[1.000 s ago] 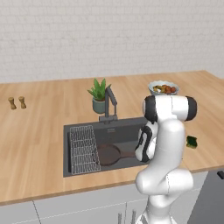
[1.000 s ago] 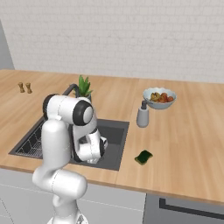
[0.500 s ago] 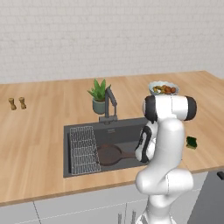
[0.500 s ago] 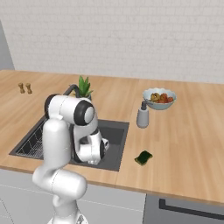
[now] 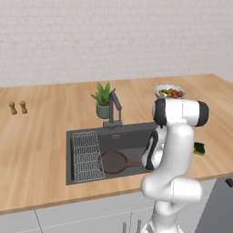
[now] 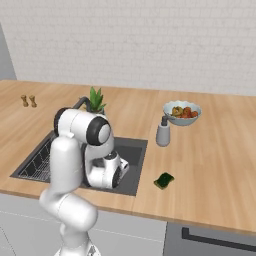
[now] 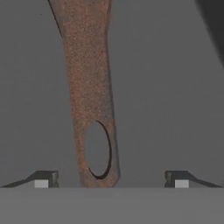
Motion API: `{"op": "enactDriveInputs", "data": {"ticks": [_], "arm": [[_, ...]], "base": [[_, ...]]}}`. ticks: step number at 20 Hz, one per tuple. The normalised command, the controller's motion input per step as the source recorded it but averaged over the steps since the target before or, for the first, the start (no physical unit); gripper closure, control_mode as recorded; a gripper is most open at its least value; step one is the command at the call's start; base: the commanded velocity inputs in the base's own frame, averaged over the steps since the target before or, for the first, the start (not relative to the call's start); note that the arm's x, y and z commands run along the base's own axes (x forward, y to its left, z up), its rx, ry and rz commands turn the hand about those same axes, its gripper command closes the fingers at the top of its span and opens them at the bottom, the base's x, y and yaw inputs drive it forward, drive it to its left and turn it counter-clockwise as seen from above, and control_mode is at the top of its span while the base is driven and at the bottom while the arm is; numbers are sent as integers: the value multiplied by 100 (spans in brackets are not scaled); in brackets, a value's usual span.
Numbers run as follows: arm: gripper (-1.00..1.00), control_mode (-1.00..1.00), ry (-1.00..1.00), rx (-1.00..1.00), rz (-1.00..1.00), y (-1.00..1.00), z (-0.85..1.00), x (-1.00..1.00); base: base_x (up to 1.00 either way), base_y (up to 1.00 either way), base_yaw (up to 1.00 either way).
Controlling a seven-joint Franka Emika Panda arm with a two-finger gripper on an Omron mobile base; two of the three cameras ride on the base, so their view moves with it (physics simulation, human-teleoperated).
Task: Pick the pan and sponge and place them into the sink. Then turn on the water.
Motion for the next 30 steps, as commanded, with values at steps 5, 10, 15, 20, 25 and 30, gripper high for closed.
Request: {"op": "enactDriveInputs", "data": {"ticks": [5, 10, 15, 20, 25, 30], "arm": [[-100, -100, -14, 25, 0, -36, 92, 8], [-100, -100, -3, 23, -2, -30, 100, 29], [-100, -100, 4, 23, -10, -23, 100, 50], [-100, -100, 14, 11, -20, -1, 100, 47], [-100, -100, 13, 5, -22, -7, 79, 10], [-100, -100, -2, 23, -21, -47, 31, -45]], "base": [[0, 0, 0], [0, 0, 0], [0, 0, 0], [0, 0, 0], [0, 0, 0], [0, 0, 0]]}}
